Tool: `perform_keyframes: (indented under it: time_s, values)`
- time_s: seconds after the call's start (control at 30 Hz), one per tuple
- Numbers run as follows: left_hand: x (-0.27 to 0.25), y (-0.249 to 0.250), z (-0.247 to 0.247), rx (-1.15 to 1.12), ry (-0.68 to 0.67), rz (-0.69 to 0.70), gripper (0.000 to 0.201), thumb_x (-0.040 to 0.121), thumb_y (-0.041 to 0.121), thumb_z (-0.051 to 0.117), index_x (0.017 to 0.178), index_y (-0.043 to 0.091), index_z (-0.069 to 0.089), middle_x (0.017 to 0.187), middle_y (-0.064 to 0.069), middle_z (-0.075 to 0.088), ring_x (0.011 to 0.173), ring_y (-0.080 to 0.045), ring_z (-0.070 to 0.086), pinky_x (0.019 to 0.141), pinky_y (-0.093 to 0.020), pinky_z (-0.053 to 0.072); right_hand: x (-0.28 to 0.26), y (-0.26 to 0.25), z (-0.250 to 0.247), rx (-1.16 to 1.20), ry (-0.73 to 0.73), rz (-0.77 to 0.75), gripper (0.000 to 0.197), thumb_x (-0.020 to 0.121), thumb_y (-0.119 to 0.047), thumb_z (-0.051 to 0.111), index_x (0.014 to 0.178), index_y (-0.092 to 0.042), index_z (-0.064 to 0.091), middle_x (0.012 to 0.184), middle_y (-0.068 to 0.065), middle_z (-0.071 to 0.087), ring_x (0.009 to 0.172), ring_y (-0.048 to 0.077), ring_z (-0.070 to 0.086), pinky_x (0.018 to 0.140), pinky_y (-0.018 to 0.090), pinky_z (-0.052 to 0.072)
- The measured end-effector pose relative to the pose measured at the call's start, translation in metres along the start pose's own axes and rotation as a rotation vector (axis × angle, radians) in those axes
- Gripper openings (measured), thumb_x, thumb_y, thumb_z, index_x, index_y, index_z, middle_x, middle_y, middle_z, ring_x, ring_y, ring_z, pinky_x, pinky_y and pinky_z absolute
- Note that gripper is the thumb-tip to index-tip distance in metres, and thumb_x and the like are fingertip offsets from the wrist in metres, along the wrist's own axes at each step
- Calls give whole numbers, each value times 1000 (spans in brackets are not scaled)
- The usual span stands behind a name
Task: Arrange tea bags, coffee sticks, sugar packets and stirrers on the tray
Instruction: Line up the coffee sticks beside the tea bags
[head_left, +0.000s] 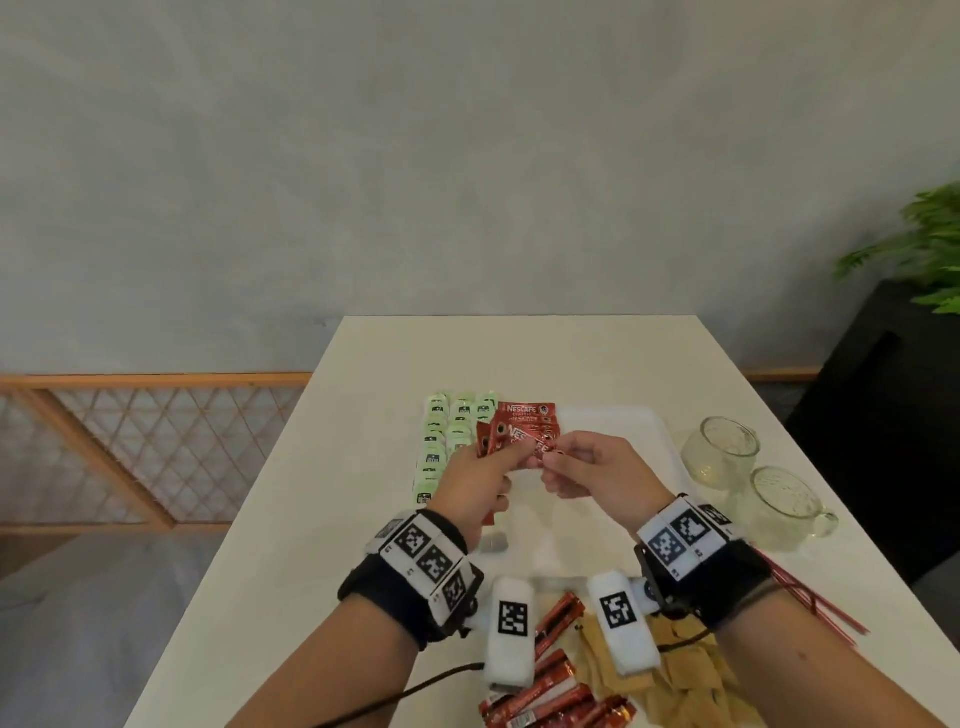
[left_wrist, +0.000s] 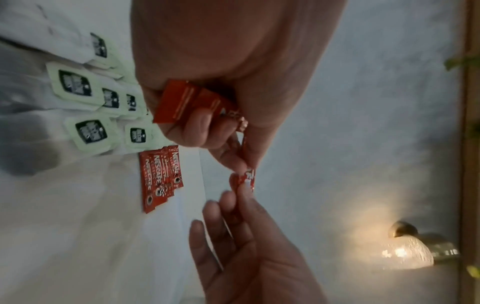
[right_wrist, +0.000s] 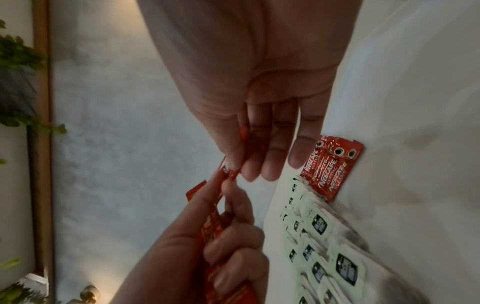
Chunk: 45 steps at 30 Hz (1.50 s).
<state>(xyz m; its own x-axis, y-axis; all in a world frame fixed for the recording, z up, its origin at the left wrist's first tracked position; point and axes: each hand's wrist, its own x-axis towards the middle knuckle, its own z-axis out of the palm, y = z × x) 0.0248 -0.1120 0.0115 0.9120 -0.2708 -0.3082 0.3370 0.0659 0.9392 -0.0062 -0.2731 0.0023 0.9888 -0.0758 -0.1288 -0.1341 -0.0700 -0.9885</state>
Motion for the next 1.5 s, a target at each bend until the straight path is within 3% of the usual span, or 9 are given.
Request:
perform_keyframes:
  time_s: [0.33,0.57,0.7,0.8,0.87,0.97,1.1,1.23,1.5]
  values:
    - [7,-2,-5,140,52,85,13,87,32,72,90,20,71,71,7,67,45,-3,39,46,-16,34,14,-16,-5,-205,-94,-43,18,87,-17,70,93,0,70,69,4,67,62,10,61,66,21,51]
    - [20,-4,-14,101,120,102,6,90,26,70,88,21,67,58,14,61,42,0,40,47,-20,32,29,3,-10,20,62,39,20,81,-7,73,98,2,67,72,10,70,56,16,65,60,22,58]
    - [27,0,-23,254,66,-26,19,96,36,59,90,18,61,75,5,57,53,-8,38,45,-19,31,38,21,-15,7,46,112,17,92,-10,62,109,-5,65,87,8,75,74,17,73,70,28,58]
    - [38,9,-41,162,98,-119,21,99,26,49,103,7,57,76,0,52,49,-8,35,37,-19,30,41,37,-25,-126,71,199,17,96,-11,56,109,-5,65,89,8,73,74,16,70,70,30,57]
    - [44,12,-53,123,102,-148,22,99,19,44,95,4,59,77,-5,54,47,-11,36,44,-24,25,43,50,-30,-261,117,259,15,94,-12,60,104,-6,68,86,9,72,72,18,66,71,32,57]
    - [50,10,-64,72,62,-117,19,100,14,48,90,6,61,89,-13,64,51,-12,40,53,-28,22,50,66,-34,-465,160,346,9,89,-20,66,93,-14,73,79,8,68,70,20,61,79,40,58]
    - [51,8,-66,58,29,-84,13,100,13,50,104,5,60,91,-9,75,50,-10,45,44,-22,33,60,73,-32,-493,206,395,5,85,-21,71,84,-18,68,78,3,63,68,20,57,74,38,56]
    - [55,4,-64,72,23,-83,13,100,15,50,108,8,59,95,-10,76,49,-11,47,44,-23,36,74,77,-28,-580,278,409,29,76,-27,80,79,-24,51,92,4,62,81,22,59,79,37,53]
    - [59,-2,-64,82,21,-79,10,98,16,55,104,11,61,96,-10,76,51,-12,50,43,-23,38,92,75,-21,-610,279,410,34,75,-30,81,81,-24,48,97,2,61,90,24,63,86,39,53]
